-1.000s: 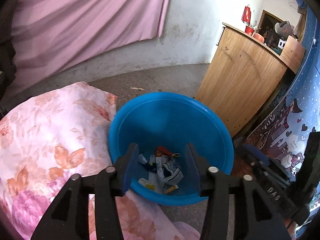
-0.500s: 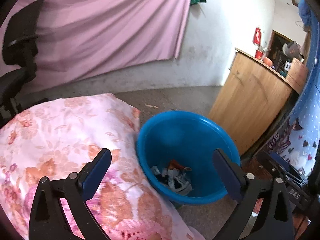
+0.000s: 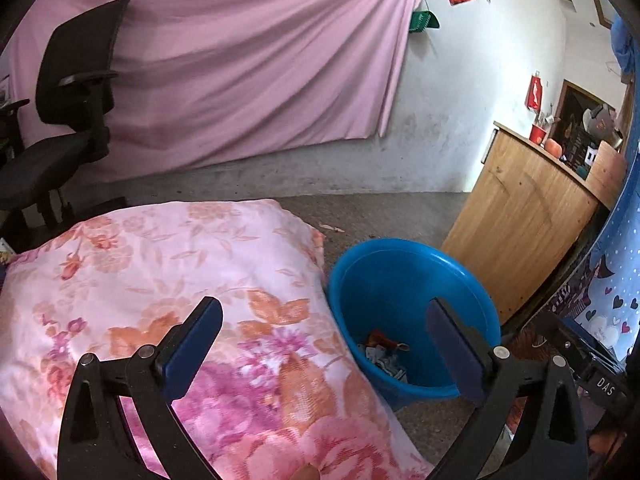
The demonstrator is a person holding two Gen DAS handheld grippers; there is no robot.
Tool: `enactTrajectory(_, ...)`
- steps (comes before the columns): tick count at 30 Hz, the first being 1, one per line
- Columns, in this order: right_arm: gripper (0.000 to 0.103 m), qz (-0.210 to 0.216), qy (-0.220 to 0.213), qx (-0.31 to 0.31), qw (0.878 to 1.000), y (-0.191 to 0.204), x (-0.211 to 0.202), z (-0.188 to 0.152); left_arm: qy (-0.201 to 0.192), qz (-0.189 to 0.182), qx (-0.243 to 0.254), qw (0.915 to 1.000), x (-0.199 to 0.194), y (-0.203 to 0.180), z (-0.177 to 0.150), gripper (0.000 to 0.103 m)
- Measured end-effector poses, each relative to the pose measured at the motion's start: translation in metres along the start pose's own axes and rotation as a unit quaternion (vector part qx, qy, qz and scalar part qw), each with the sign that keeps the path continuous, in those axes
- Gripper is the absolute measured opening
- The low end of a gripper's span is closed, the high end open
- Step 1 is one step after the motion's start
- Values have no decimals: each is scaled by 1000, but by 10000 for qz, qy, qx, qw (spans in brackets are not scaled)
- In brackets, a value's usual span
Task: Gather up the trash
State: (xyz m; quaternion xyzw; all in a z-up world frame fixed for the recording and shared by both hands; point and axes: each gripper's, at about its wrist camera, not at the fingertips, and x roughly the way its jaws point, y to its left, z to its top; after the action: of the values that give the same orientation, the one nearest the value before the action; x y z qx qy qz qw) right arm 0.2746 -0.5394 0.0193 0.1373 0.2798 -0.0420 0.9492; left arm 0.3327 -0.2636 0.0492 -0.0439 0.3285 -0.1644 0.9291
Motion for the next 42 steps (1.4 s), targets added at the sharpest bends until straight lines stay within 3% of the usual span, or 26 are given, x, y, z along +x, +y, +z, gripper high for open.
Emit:
enactTrajectory(19, 103, 157, -274, -322, 9990, 53, -40, 5, -640, 434, -200, 9968, -80, 46, -5, 100)
enactTrajectory(42, 103, 542, -864, -738, 9920, 121, -98, -21, -1376, 877, -228, 9863, -168, 82, -50, 101)
